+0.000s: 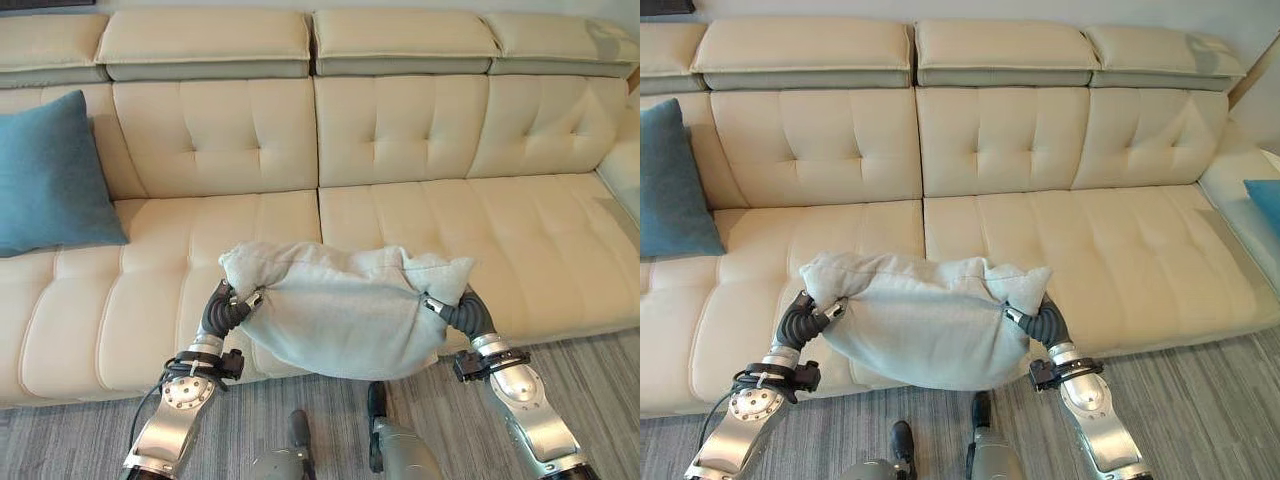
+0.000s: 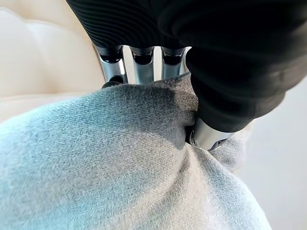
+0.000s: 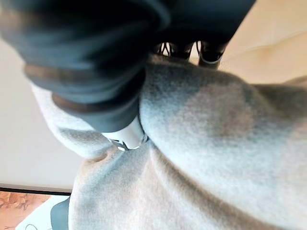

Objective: Pick up all the scattered cushions and arrange them neatly on the sofa.

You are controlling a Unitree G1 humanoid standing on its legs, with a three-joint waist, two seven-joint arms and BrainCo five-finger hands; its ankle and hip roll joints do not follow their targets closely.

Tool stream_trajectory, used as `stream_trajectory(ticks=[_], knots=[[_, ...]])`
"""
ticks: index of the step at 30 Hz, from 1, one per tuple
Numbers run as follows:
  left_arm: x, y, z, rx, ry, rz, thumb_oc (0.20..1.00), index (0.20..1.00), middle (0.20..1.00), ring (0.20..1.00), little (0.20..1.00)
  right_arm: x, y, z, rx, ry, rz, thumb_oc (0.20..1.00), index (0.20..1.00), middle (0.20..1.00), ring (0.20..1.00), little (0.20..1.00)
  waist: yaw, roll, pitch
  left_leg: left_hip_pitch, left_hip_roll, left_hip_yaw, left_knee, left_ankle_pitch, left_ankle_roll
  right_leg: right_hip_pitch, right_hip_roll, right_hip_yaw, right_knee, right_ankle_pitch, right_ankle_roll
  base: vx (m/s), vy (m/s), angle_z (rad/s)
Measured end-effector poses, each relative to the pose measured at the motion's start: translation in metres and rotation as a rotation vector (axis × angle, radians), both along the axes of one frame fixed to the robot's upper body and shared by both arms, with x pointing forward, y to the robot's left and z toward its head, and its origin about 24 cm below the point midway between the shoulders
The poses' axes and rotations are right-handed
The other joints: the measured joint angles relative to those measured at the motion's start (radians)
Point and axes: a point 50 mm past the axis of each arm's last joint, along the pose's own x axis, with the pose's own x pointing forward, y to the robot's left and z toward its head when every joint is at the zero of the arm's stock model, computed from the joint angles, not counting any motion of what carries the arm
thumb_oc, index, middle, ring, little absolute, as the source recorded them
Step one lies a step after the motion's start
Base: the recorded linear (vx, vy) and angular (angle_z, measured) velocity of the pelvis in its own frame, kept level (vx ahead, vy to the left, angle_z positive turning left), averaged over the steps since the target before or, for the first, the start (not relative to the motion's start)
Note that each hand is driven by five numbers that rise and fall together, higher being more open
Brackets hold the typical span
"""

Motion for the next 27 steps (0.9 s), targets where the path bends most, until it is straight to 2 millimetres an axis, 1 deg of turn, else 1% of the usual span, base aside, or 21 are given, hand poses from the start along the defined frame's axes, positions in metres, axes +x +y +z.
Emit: stream_trajectory(ticks=[2, 3, 4, 5, 7, 8, 10, 11, 12, 13, 15, 16, 17, 19, 21, 22, 23, 24, 25, 26, 27], knots=[[0.001, 0.0, 0.001, -0.001, -0.004, 0.004, 0.2, 0.2, 0.2, 0.2, 0.2, 0.001, 0.001, 0.001, -0.004, -0.003, 0.007, 0.2, 0.2, 0.2, 0.2, 0.2, 0.003, 0.012, 0.007, -0.005, 0.016, -0.013, 0.012, -0.002, -0.008, 0.024, 0.014, -0.016, -0.038, 0.009, -0.011, 0.15, -0.125, 0.05], [0.001, 0.0, 0.002, -0.002, -0.008, 0.004, 0.2, 0.2, 0.2, 0.2, 0.2, 0.004, 0.0, 0.004, -0.014, -0.013, 0.014, 0.2, 0.2, 0.2, 0.2, 0.2, 0.004, 0.019, 0.011, -0.006, 0.032, -0.018, 0.011, -0.002, -0.012, 0.027, 0.027, -0.023, -0.043, 0.017, -0.024, 0.18, -0.179, 0.15], [0.002, 0.001, 0.003, -0.003, -0.013, 0.007, 0.2, 0.2, 0.2, 0.2, 0.2, 0.008, 0.0, 0.008, -0.03, -0.028, 0.027, 0.2, 0.2, 0.2, 0.2, 0.2, 0.001, 0.025, 0.013, -0.003, 0.043, -0.025, 0.004, 0.001, -0.022, 0.042, 0.033, -0.041, -0.067, 0.011, -0.02, 0.13, -0.133, 0.09], [0.002, 0.001, 0.003, -0.005, -0.017, 0.009, 0.2, 0.2, 0.2, 0.2, 0.2, 0.01, 0.0, 0.012, -0.035, -0.039, 0.03, 0.2, 0.2, 0.2, 0.2, 0.2, -0.001, 0.026, 0.013, 0.001, 0.041, -0.026, -0.004, 0.004, -0.027, 0.051, 0.038, -0.041, -0.083, 0.015, -0.024, 0.07, -0.094, 0.11], [0.007, 0.003, 0.009, -0.011, -0.047, 0.031, 0.2, 0.2, 0.2, 0.2, 0.2, 0.021, 0.004, 0.027, -0.039, -0.1, 0.046, 0.2, 0.2, 0.2, 0.2, 0.2, 0.0, 0.033, 0.015, -0.001, 0.054, -0.037, -0.013, 0.011, -0.037, 0.059, 0.051, -0.049, -0.107, 0.022, -0.035, 0.06, -0.133, 0.12], [0.012, 0.003, 0.015, -0.013, -0.075, 0.049, 0.2, 0.2, 0.2, 0.2, 0.2, 0.029, 0.007, 0.038, -0.037, -0.143, 0.054, 0.2, 0.2, 0.2, 0.2, 0.2, 0.001, 0.042, 0.019, -0.002, 0.061, -0.046, -0.021, 0.017, -0.044, 0.064, 0.054, -0.061, -0.117, 0.025, -0.039, 0.03, -0.11, 0.16], [0.021, 0.003, 0.025, -0.016, -0.121, 0.071, 0.2, 0.2, 0.2, 0.2, 0.2, 0.039, 0.011, 0.052, -0.024, -0.195, 0.054, 0.2, 0.2, 0.2, 0.2, 0.2, 0.004, 0.052, 0.023, -0.012, 0.064, -0.056, -0.022, 0.021, -0.047, 0.064, 0.056, -0.069, -0.126, 0.03, -0.044, 0.0, -0.065, 0.16], [0.029, 0.003, 0.033, -0.019, -0.163, 0.094, 0.2, 0.2, 0.2, 0.2, 0.2, 0.05, 0.017, 0.063, -0.006, -0.232, 0.056, 0.2, 0.2, 0.2, 0.2, 0.2, 0.007, 0.06, 0.026, -0.019, 0.066, -0.06, -0.022, 0.024, -0.051, 0.061, 0.059, -0.071, -0.133, 0.033, -0.047, -0.04, -0.093, 0.11], [0.043, 0.003, 0.042, -0.022, -0.202, 0.122, 0.2, 0.2, 0.2, 0.2, 0.2, 0.064, 0.021, 0.073, -0.001, -0.26, 0.045, 0.2, 0.2, 0.2, 0.2, 0.2, 0.011, 0.068, 0.023, -0.034, 0.066, -0.065, -0.02, 0.027, -0.054, 0.05, 0.062, -0.073, -0.134, 0.034, -0.048, -0.04, -0.063, 0.13], [0.051, 0.003, 0.049, -0.025, -0.228, 0.136, 0.2, 0.2, 0.2, 0.2, 0.2, 0.071, 0.023, 0.08, 0.003, -0.278, 0.036, 0.2, 0.2, 0.2, 0.2, 0.2, 0.018, 0.076, 0.025, -0.042, 0.068, -0.071, -0.021, 0.03, -0.054, 0.044, 0.062, -0.08, -0.134, 0.035, -0.048, -0.06, -0.057, 0.17], [0.078, 0.002, 0.072, -0.03, -0.31, 0.186, 0.2, 0.2, 0.2, 0.2, 0.2, 0.094, 0.03, 0.102, 0.006, -0.332, 0.0, 0.2, 0.2, 0.2, 0.2, 0.2, 0.026, 0.087, 0.023, -0.087, 0.068, -0.08, -0.022, 0.045, -0.06, 0.003, 0.064, -0.091, -0.134, 0.043, -0.056, -0.07, -0.06, 0.15], [0.084, 0.003, 0.079, -0.031, -0.339, 0.201, 0.2, 0.2, 0.2, 0.2, 0.2, 0.1, 0.031, 0.108, 0.003, -0.349, -0.013, 0.2, 0.2, 0.2, 0.2, 0.2, 0.031, 0.089, 0.024, -0.102, 0.07, -0.084, -0.022, 0.052, -0.059, -0.01, 0.065, -0.094, -0.134, 0.047, -0.06, -0.08, -0.085, 0.12], [0.098, 0.0, 0.092, -0.018, -0.374, 0.21, 0.2, 0.2, 0.2, 0.2, 0.2, 0.112, 0.034, 0.12, -0.015, -0.373, -0.041, 0.2, 0.2, 0.2, 0.2, 0.2, 0.034, 0.09, 0.023, -0.128, 0.069, -0.092, -0.022, 0.06, -0.062, -0.034, 0.066, -0.098, -0.134, 0.052, -0.065, -0.04, -0.048, 0.11], [0.112, -0.003, 0.103, -0.032, -0.397, 0.229, 0.2, 0.2, 0.2, 0.2, 0.2, 0.124, 0.035, 0.131, -0.034, -0.394, -0.089, 0.2, 0.2, 0.2, 0.2, 0.2, 0.037, 0.09, 0.023, -0.152, 0.072, -0.097, -0.022, 0.067, -0.066, -0.056, 0.068, -0.103, -0.134, 0.061, -0.076, -0.05, -0.061, 0.1], [0.137, -0.013, 0.125, -0.005, -0.43, 0.254, 0.2, 0.2, 0.2, 0.2, 0.2, 0.145, 0.036, 0.158, -0.087, -0.44, -0.179, 0.2, 0.2, 0.2, 0.2, 0.2, 0.044, 0.092, 0.025, -0.194, 0.074, -0.103, -0.022, 0.076, -0.069, -0.094, 0.07, -0.11, -0.134, 0.075, -0.082, -0.07, -0.117, 0.08], [0.142, -0.014, 0.131, 0.001, -0.436, 0.263, 0.2, 0.2, 0.2, 0.2, 0.2, 0.149, 0.036, 0.166, -0.106, -0.455, -0.203, 0.2, 0.2, 0.2, 0.2, 0.2, 0.045, 0.094, 0.027, -0.202, 0.075, -0.105, -0.023, 0.079, -0.069, -0.102, 0.07, -0.113, -0.134, 0.075, -0.082, -0.08, -0.113, 0.07], [0.153, -0.017, 0.143, 0.034, -0.446, 0.281, 0.2, 0.2, 0.2, 0.2, 0.2, 0.158, 0.036, 0.182, -0.172, -0.487, -0.238, 0.2, 0.2, 0.2, 0.2, 0.2, 0.047, 0.095, 0.027, -0.228, 0.075, -0.111, -0.022, 0.085, -0.073, -0.125, 0.069, -0.118, -0.134, 0.079, -0.083, -0.04, -0.052, 0.09], [0.158, -0.018, 0.152, 0.04, -0.456, 0.29, 0.2, 0.2, 0.2, 0.2, 0.2, 0.16, 0.037, 0.193, -0.194, -0.511, -0.252, 0.2, 0.2, 0.2, 0.2, 0.2, 0.046, 0.096, 0.028, -0.245, 0.075, -0.115, -0.023, 0.089, -0.074, -0.139, 0.069, -0.121, -0.134, 0.082, -0.086, -0.06, -0.038, 0.13], [0.161, -0.021, 0.166, 0.032, -0.494, 0.302, 0.2, 0.2, 0.2, 0.2, 0.2, 0.16, 0.039, 0.212, -0.193, -0.567, -0.268, 0.2, 0.2, 0.2, 0.2, 0.2, 0.046, 0.096, 0.03, -0.267, 0.076, -0.122, -0.031, 0.098, -0.076, -0.165, 0.072, -0.126, -0.134, 0.084, -0.089, -0.05, -0.047, 0.11], [0.161, -0.021, 0.17, 0.029, -0.51, 0.312, 0.2, 0.2, 0.2, 0.2, 0.2, 0.159, 0.04, 0.219, -0.195, -0.595, -0.282, 0.2, 0.2, 0.2, 0.2, 0.2, 0.047, 0.098, 0.032, -0.276, 0.079, -0.125, -0.041, 0.104, -0.08, -0.176, 0.075, -0.126, -0.134, 0.085, -0.091, -0.05, -0.047, 0.09], [0.162, -0.02, 0.173, 0.034, -0.515, 0.315, 0.407, 0.407, 0.407, 0.407, 0.407, 0.159, 0.04, 0.224, -0.202, -0.61, -0.289, 0.231, 0.231, 0.231, 0.231, 0.231, 0.048, 0.1, 0.042, -0.278, 0.081, -0.128, -0.044, 0.106, -0.081, -0.178, 0.076, -0.127, -0.134, 0.086, -0.092, -0.06, -0.041, 0.06]])
